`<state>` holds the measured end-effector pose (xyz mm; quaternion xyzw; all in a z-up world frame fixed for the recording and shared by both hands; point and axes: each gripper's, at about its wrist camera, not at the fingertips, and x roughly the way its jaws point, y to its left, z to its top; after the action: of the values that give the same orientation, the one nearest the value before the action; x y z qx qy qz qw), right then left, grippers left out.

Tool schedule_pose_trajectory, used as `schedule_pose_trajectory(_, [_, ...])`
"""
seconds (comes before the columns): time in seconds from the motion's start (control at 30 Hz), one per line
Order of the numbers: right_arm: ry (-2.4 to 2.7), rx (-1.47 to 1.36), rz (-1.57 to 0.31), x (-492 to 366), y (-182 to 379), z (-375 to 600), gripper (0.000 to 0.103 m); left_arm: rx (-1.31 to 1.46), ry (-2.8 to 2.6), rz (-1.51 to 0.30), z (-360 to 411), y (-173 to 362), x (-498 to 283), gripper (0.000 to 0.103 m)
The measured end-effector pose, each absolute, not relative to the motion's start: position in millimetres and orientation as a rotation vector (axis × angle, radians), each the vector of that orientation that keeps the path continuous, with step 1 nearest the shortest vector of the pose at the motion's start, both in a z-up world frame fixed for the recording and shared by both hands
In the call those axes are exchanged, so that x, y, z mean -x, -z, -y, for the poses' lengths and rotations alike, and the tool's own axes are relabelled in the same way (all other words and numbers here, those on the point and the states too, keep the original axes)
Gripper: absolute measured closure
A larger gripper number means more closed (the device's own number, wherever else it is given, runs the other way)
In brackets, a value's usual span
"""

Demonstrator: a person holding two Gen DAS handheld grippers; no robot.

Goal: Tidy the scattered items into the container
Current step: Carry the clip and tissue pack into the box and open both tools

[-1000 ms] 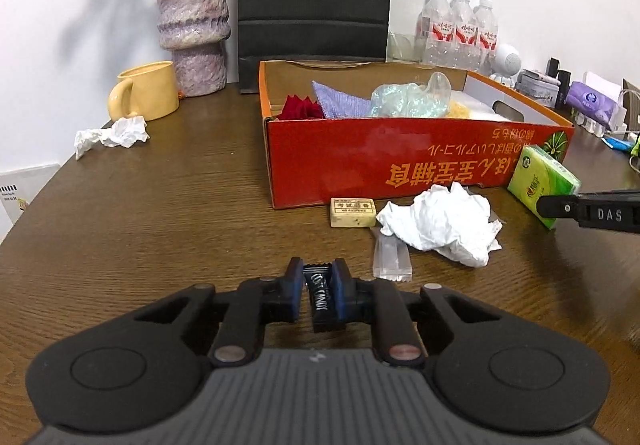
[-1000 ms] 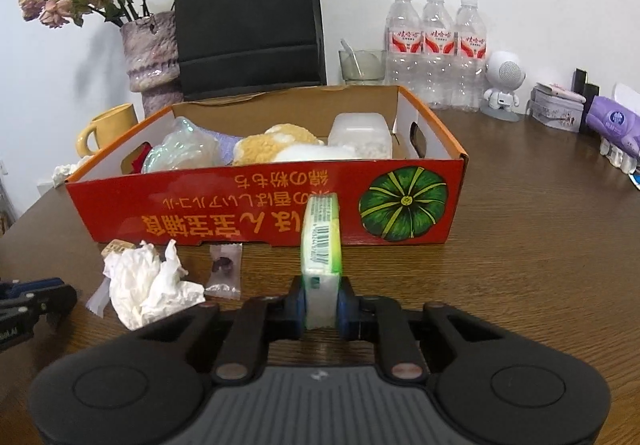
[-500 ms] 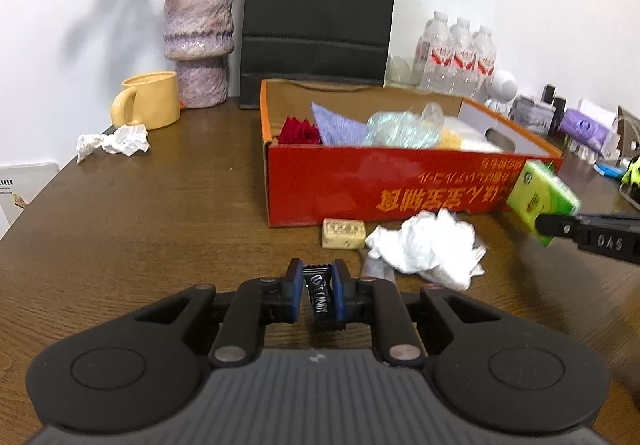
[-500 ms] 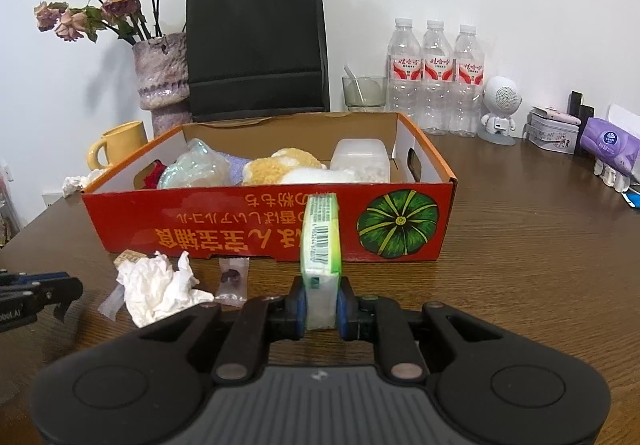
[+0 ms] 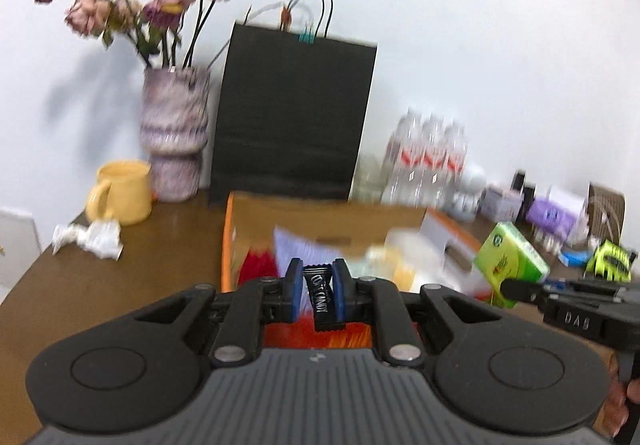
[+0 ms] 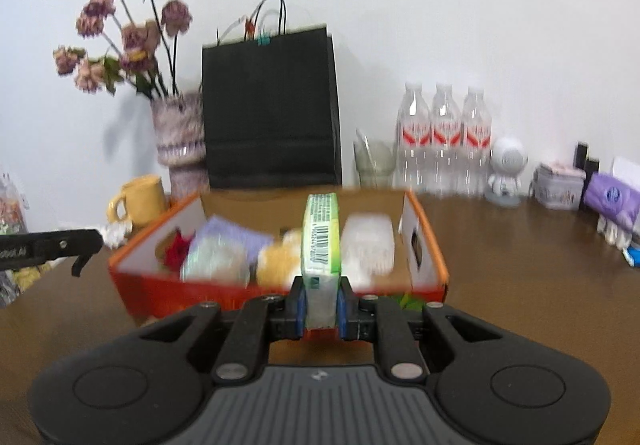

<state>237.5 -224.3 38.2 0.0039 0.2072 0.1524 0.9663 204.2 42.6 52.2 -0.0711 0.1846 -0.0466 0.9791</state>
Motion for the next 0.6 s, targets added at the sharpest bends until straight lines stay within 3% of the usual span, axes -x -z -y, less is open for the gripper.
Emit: schedule_pose_trajectory(0.6, [-0.338,-0.031,-0.48,-338,-21,199,0.089,0.229,0.102,-0.426,-30,-26,-316,0.087])
